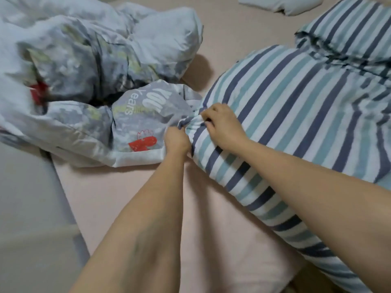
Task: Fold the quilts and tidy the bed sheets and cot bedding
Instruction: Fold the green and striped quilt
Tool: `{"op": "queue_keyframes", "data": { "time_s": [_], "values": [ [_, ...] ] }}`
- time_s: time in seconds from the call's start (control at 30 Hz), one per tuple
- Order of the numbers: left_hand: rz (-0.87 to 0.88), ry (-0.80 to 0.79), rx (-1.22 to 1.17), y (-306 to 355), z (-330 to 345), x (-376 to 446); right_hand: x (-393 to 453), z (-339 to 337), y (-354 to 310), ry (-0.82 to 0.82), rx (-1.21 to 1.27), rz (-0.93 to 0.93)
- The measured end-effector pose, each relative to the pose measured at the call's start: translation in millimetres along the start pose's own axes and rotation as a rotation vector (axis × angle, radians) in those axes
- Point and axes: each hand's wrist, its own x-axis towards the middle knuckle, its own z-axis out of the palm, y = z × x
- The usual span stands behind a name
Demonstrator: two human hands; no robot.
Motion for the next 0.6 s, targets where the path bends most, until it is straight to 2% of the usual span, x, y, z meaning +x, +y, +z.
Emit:
{"op": "queue_keyframes", "data": {
  "time_s": [0.07,0.1,0.17,0.23,0.33,0.47,0.6],
  "values": [
    [-0.094,-0.041,0.231,0,10,-21,-36,1,14,-0.105,-0.039,-0.013],
    [-0.051,0.004,0.284,5,13,-35,-52,-3,21,-0.100,-0.014,0.014],
    [0.223,0.072,0.307,29,26,-76,-94,-32,40,-0.027,0.002,0.105],
    [0.515,-0.013,0.368,46,42,-117,-131,-58,61,0.052,-0.037,0.195],
    [0.836,-0.220,0.549,72,78,-185,-206,-102,107,0.173,0.018,0.491],
    [1.002,-0.333,0.659,104,123,-244,-299,-129,152,0.184,0.226,0.992],
    [1.164,-0.375,0.793,114,162,-278,-386,-110,164,0.192,0.618,1.309]
  ]
}}
